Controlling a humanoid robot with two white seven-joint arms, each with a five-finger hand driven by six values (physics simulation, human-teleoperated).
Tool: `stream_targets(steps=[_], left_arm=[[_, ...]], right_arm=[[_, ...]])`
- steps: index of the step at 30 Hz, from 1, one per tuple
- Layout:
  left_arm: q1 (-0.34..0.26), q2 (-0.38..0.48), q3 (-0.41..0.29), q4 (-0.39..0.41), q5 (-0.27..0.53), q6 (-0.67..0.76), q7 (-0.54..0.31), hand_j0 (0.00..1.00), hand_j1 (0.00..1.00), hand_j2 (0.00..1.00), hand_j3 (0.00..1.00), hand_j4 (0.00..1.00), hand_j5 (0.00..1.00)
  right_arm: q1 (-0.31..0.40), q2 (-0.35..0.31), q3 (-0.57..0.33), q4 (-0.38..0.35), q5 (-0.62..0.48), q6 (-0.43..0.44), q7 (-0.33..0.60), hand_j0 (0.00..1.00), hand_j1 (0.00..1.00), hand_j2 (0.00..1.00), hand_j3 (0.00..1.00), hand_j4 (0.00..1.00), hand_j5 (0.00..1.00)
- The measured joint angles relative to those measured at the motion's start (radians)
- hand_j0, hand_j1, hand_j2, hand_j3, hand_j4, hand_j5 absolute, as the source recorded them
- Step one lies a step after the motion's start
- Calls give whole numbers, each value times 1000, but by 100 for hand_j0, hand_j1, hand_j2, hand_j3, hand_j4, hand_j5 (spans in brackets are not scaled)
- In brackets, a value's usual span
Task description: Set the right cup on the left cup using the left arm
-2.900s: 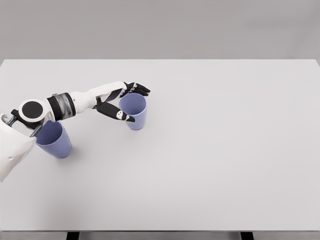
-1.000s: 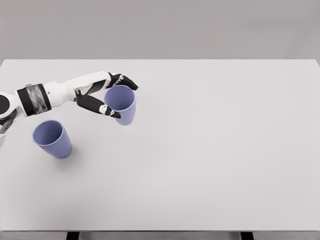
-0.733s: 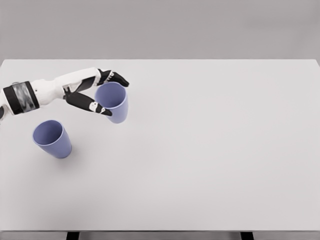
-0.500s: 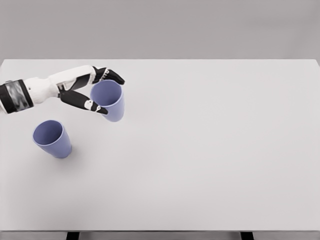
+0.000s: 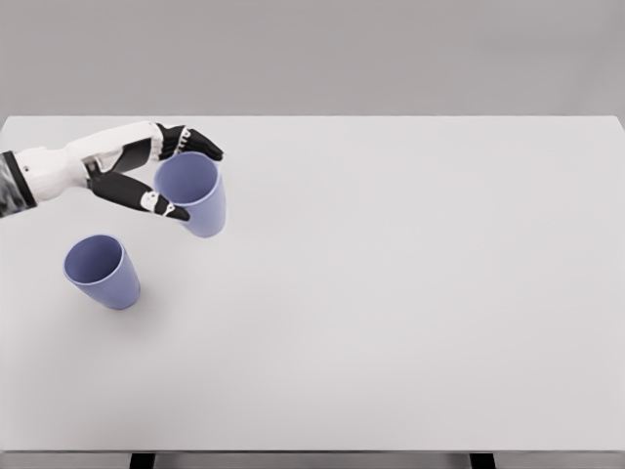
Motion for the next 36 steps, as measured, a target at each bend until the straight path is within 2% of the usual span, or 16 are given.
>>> stream_targets(steps=[8, 11, 15, 28, 36], left_arm=[[2, 29, 4, -7, 42, 0, 0, 72, 72, 72, 72, 72, 72], [20, 43, 9, -10, 52, 0, 0, 72, 72, 72, 72, 72, 72], [77, 54, 60, -25, 56, 0, 0, 72, 72, 72, 72, 72, 72], [123, 132, 144, -78, 101, -1, 0, 72, 72, 72, 72, 72, 72], [126, 186, 156, -106, 143, -1, 0, 72, 72, 72, 72, 72, 72]], right_arm=[[0, 0, 0, 0, 0, 0, 0, 100, 100, 100, 100, 100, 100], [0, 0, 0, 0, 0, 0, 0, 100, 100, 100, 100, 100, 100], [0, 0, 0, 0, 0, 0, 0, 100, 100, 100, 100, 100, 100], [0, 0, 0, 0, 0, 0, 0, 100, 100, 100, 100, 100, 100], [0, 0, 0, 0, 0, 0, 0, 100, 100, 100, 100, 100, 100]])
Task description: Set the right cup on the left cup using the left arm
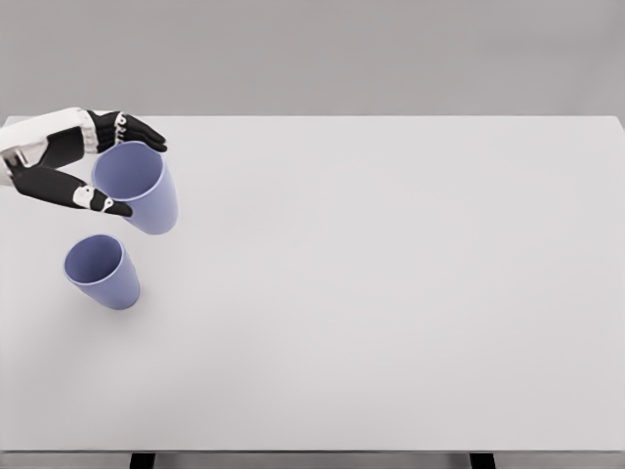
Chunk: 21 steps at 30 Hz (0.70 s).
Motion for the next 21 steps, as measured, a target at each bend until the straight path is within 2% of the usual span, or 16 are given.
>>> stream_targets(steps=[3, 11, 21], left_arm=[[5, 10, 2, -2, 7, 0, 0, 72, 72, 72, 72, 72, 72], [87, 38, 69, -5, 24, 0, 0, 72, 72, 72, 72, 72, 72], [110, 67, 105, -16, 45, -2, 0, 72, 72, 72, 72, 72, 72]], right_arm=[[0, 0, 0, 0, 0, 0, 0, 100, 100, 100, 100, 100, 100], [0, 0, 0, 0, 0, 0, 0, 100, 100, 100, 100, 100, 100], [0, 0, 0, 0, 0, 0, 0, 100, 100, 100, 100, 100, 100]])
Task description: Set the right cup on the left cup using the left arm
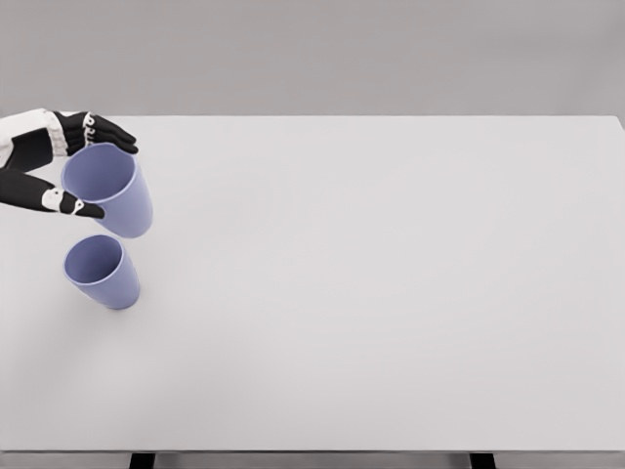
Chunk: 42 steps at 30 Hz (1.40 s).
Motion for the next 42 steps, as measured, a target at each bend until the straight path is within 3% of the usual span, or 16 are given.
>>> stream_targets(steps=[42], left_arm=[[121, 48, 59, 32, 21, -2, 0, 72, 72, 72, 72, 72, 72]], right_arm=[[0, 0, 0, 0, 0, 0, 0, 100, 100, 100, 100, 100, 100]])
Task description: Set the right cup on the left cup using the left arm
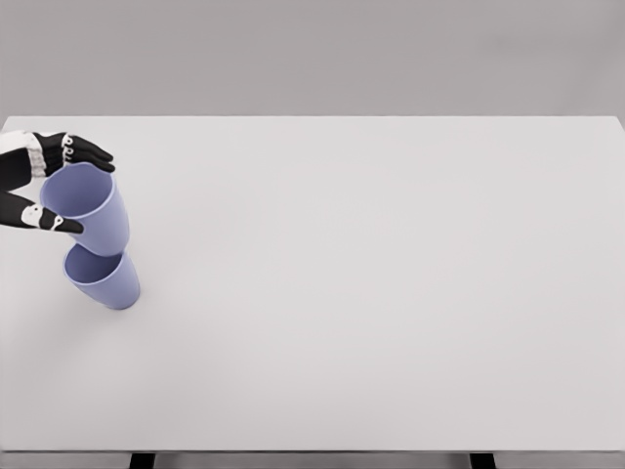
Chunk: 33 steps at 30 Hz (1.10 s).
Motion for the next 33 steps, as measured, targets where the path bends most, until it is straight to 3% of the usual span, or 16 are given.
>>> stream_targets(steps=[33], left_arm=[[72, 53, 20, 23, 62, -3, 0, 72, 72, 72, 72, 72, 72]], right_arm=[[0, 0, 0, 0, 0, 0, 0, 100, 100, 100, 100, 100, 100]])
